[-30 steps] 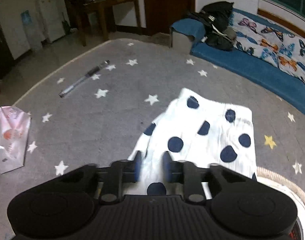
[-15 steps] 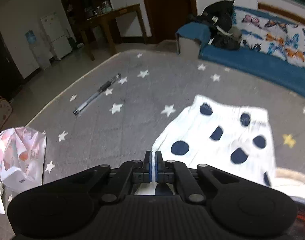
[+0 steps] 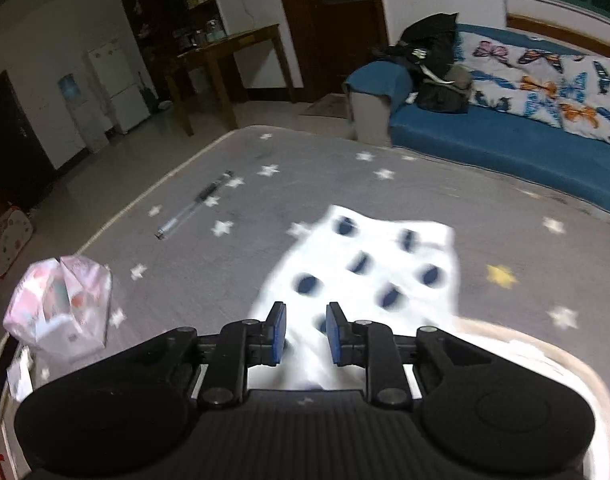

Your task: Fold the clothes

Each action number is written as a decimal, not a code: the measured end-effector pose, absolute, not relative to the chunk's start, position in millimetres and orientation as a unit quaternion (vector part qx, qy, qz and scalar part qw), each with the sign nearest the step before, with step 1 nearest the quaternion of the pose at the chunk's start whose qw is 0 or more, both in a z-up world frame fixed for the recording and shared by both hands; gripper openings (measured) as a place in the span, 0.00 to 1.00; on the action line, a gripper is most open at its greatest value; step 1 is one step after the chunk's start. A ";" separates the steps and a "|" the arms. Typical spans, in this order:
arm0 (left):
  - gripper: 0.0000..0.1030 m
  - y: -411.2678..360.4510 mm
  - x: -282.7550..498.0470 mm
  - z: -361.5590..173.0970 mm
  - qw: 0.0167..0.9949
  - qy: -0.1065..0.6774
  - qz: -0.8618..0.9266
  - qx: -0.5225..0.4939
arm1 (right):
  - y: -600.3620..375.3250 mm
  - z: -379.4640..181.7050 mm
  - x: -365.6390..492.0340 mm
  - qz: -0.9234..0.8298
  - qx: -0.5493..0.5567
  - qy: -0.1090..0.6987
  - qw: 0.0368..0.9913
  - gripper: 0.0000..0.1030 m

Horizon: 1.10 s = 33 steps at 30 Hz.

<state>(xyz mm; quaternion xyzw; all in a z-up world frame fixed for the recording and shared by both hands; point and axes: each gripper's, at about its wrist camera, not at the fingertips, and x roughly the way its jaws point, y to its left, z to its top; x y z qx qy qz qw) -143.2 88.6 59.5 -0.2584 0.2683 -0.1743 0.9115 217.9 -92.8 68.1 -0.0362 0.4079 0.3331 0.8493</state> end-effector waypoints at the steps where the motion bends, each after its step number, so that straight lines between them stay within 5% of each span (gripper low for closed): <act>1: 0.05 89.3 -142.1 61.1 0.913 0.267 -0.175 -0.256 | -104.7 67.5 213.9 0.326 -0.039 0.411 0.851 0.21; 16: 0.05 79.0 -76.7 88.9 0.933 0.244 -0.170 -0.202 | -215.6 18.5 155.6 0.286 0.005 0.434 0.854 0.21; 30: 0.05 71.7 7.7 56.8 0.916 0.326 -0.145 -0.186 | -224.6 -5.0 151.8 0.331 0.103 0.416 0.841 0.20; 33: 0.05 70.9 12.7 50.5 0.914 0.336 -0.139 -0.178 | -221.5 -4.1 148.8 0.333 0.100 0.409 0.844 0.05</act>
